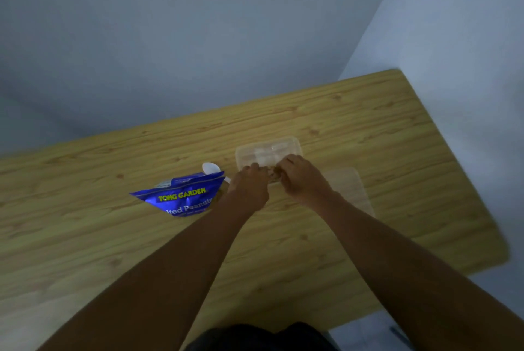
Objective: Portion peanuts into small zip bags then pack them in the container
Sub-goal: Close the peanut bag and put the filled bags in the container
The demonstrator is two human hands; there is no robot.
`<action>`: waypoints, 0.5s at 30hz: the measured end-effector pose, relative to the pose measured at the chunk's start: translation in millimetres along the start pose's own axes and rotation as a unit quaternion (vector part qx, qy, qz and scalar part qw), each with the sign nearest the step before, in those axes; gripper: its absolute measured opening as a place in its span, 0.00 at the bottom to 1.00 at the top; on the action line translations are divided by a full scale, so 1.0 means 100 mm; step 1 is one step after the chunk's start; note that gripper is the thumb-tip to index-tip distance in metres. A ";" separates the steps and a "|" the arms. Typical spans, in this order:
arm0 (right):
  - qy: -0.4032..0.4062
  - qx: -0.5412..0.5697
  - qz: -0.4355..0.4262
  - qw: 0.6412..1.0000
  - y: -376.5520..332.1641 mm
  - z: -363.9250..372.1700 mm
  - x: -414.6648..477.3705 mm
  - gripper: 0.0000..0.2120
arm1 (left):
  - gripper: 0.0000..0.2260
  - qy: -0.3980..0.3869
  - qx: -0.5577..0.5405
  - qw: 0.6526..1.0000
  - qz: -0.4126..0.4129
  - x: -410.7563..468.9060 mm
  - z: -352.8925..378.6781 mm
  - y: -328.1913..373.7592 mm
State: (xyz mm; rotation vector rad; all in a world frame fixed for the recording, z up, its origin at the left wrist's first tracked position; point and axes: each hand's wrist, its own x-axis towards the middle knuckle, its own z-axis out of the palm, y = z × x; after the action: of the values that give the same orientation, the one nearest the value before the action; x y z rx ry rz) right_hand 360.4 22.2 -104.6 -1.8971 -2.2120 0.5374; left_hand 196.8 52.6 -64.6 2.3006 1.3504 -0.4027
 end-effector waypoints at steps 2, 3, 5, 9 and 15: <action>0.010 0.032 -0.004 0.999 -0.01 -0.02 -0.04 0.10 | 0.15 0.003 -0.013 1.000 0.001 -0.05 0.00 0.02; 0.032 0.050 -0.004 0.998 -0.01 -0.04 -0.06 0.12 | 0.15 0.008 -0.022 1.000 0.002 -0.08 0.00 0.03; 0.096 0.095 0.021 0.991 -0.03 -0.10 -0.13 0.17 | 0.14 0.025 -0.033 0.999 0.007 -0.12 -0.02 0.05; 0.235 0.169 0.182 0.940 -0.06 -0.20 -0.38 0.23 | 0.16 0.062 -0.058 0.996 0.016 -0.19 -0.07 0.14; 0.135 0.041 0.391 0.910 0.22 0.09 -1.02 0.44 | 0.16 0.076 -0.076 0.994 0.029 -0.35 0.01 0.26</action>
State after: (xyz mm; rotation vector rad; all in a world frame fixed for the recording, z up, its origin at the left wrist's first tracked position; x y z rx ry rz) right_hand 395.0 -75.9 -111.4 -2.5798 -1.1794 0.4167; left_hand 202.9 14.7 -43.8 2.2742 1.3313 -0.1037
